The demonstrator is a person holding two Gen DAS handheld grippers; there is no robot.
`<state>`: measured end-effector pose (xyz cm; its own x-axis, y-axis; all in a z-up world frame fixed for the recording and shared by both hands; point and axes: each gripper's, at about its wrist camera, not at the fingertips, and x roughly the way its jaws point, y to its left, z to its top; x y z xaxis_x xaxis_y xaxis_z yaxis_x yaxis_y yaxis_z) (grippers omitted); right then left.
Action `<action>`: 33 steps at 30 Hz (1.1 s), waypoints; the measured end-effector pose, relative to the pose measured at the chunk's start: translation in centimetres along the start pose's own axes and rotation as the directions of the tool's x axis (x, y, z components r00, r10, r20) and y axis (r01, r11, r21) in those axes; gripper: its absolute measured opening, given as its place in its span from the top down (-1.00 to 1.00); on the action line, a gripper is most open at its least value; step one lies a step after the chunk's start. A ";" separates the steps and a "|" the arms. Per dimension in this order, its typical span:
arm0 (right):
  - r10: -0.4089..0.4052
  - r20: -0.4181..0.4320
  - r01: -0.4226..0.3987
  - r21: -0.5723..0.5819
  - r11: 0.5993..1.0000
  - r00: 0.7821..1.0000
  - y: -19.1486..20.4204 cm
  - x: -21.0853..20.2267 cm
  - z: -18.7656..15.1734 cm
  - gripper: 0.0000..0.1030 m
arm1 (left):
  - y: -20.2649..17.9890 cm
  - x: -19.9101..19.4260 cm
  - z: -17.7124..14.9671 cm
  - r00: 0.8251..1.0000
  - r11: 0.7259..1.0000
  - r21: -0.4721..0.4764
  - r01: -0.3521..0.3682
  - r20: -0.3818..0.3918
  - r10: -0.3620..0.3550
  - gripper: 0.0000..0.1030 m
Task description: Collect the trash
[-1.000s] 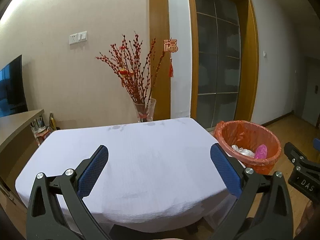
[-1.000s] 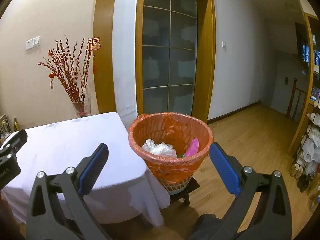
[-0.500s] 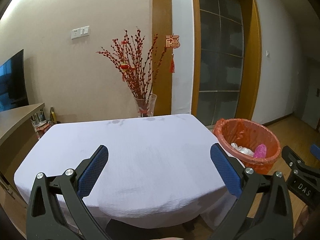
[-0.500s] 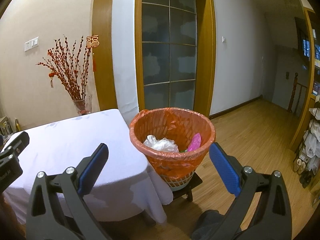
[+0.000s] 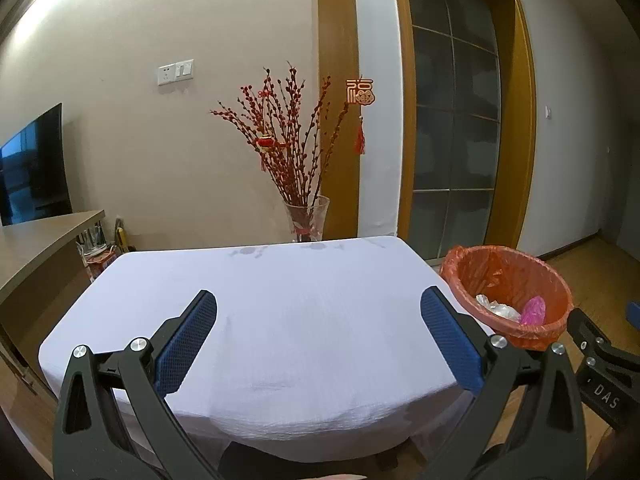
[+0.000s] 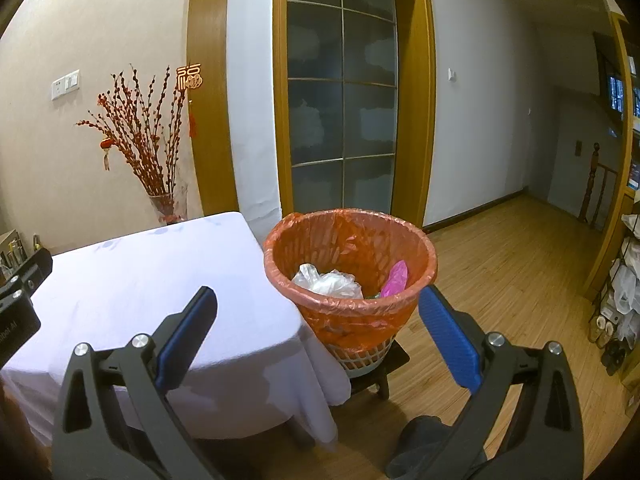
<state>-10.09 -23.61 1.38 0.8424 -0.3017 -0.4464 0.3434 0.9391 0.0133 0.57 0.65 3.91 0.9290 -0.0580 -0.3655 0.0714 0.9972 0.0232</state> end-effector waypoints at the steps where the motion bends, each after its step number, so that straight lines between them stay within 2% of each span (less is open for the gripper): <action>1: -0.001 0.000 0.001 0.000 1.000 1.000 0.1 0.0 0.0 -0.91 | 0.0 0.1 0.0 1.000 1.000 0.000 0.000 -0.002 0.000 -0.96; 33: 0.001 -0.005 -0.001 -0.001 1.000 1.000 0.2 0.2 -0.2 -0.91 | 0.0 0.4 -0.1 1.000 1.000 -0.001 0.002 -0.019 -0.002 -0.96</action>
<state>-9.91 -23.44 1.08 0.8406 -0.3001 -0.4510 0.3422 0.9395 0.0126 0.95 0.63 3.68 0.9217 -0.0587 -0.3836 0.0727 0.9971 0.0221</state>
